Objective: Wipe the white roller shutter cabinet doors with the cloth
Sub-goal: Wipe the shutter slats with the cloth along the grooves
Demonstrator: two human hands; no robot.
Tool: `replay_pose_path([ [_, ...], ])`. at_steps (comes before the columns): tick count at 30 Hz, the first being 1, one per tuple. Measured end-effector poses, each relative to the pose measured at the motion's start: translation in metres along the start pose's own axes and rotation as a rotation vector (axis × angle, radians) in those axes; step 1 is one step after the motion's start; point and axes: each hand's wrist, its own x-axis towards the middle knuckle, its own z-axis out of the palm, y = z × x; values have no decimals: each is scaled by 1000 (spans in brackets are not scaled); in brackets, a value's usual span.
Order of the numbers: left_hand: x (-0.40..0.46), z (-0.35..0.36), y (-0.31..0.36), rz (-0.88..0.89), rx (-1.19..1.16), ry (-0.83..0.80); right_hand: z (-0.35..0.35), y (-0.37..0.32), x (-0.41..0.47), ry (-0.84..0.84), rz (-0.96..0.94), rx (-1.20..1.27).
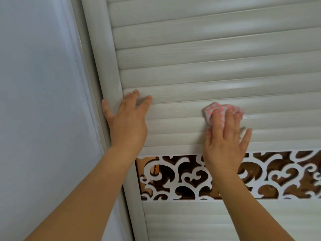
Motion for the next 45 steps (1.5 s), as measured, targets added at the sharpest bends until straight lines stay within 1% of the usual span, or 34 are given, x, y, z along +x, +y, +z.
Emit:
replay_pose_path([
  [2, 1, -1, -2, 11, -17, -2, 3, -11, 0, 52, 107, 58],
  [4, 1, -1, -4, 31, -33, 8, 7, -27, -2, 79, 110, 67],
  [7, -1, 3, -7, 56, -35, 15, 12, -49, -10, 33, -4, 60],
  [14, -6, 10, -2, 25, 73, -64, 25, -91, -31, -48, -255, 36],
  [16, -5, 9, -1, 30, 80, -78, 29, -99, -39, -91, -358, 12],
  [19, -5, 9, -1, 31, 95, -54, 33, -112, -51, -162, -514, -19],
  [22, -5, 10, -2, 38, 83, -28, 34, -113, -56, -188, -597, -46],
  [26, -8, 15, 1, 15, 7, -17, 31, -84, -56, -167, -727, -95],
  [30, -12, 20, 7, -25, -44, -22, 20, -50, -53, -160, -654, -128],
  [33, -13, 22, 9, -56, -54, -19, 10, -26, -49, -185, -574, -153],
  [35, -14, 23, 9, -70, -63, -17, 3, -9, -46, -206, -463, -157],
  [38, -15, 27, 11, -90, -76, -31, -4, 13, -42, -189, -209, -148],
  [40, -15, 29, 14, -107, -78, -39, -7, 14, -40, -141, -38, -81],
  [42, -15, 29, 20, -128, -81, -42, -10, 0, -38, -97, 106, -23],
  [44, -17, 28, 26, -108, -54, -29, -12, -19, -38, -112, 158, 7],
  [45, -18, 28, 30, -80, -40, -19, -11, -26, -39, -133, 132, 6],
])
